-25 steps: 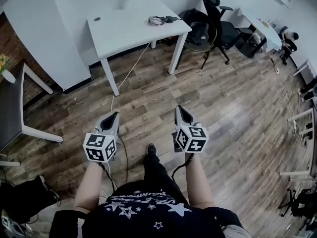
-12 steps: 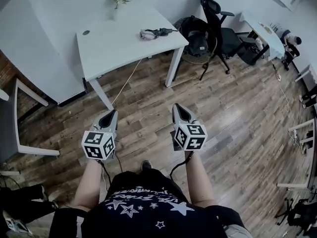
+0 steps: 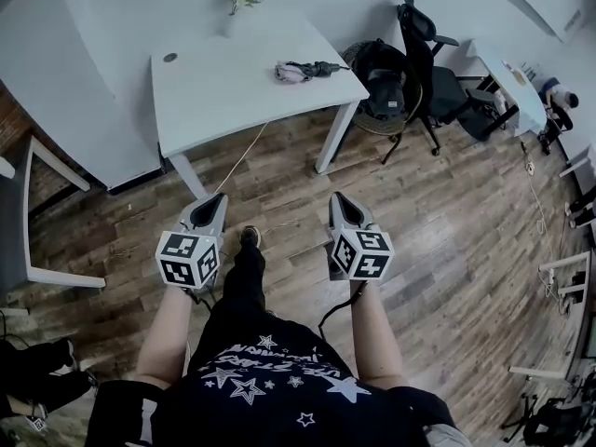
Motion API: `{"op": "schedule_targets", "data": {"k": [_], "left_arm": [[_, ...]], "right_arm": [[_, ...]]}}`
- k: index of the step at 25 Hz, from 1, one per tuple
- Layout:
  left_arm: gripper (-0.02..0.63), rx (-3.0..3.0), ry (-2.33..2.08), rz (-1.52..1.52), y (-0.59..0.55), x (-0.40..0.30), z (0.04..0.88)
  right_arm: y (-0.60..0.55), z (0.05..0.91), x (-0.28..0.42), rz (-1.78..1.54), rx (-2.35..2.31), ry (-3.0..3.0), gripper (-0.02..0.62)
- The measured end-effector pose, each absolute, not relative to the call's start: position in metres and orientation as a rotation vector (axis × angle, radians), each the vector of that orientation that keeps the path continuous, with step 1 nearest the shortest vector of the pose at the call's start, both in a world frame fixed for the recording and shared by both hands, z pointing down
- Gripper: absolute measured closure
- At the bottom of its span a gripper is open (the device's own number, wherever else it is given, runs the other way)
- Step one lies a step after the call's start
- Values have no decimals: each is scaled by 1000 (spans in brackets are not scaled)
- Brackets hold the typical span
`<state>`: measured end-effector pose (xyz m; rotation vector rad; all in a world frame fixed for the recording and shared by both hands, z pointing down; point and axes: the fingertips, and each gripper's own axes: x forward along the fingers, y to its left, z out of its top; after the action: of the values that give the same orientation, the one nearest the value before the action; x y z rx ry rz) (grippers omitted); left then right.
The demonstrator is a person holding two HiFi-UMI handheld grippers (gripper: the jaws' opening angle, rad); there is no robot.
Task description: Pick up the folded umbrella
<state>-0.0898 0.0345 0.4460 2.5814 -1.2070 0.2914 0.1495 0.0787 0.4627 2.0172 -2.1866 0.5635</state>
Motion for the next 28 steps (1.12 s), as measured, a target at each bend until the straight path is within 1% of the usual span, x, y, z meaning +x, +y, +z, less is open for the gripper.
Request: {"op": "schedule_targets", "data": {"k": [10, 19, 25, 28], "left_arm": [[603, 2583, -1202, 313, -66, -62, 460], [603, 2565, -1139, 368, -212, -38, 482], [603, 2549, -1099, 404, -292, -21, 488], [603, 2539, -1087, 416, -325, -17, 495]], "right_arm": [[-10, 480, 184, 581, 2016, -2136, 578], [-157, 496, 201, 588, 1966, -2078, 576], [-245, 507, 217, 548, 1882, -2009, 547], [-280, 517, 224, 522, 1828, -1969, 509]]}}
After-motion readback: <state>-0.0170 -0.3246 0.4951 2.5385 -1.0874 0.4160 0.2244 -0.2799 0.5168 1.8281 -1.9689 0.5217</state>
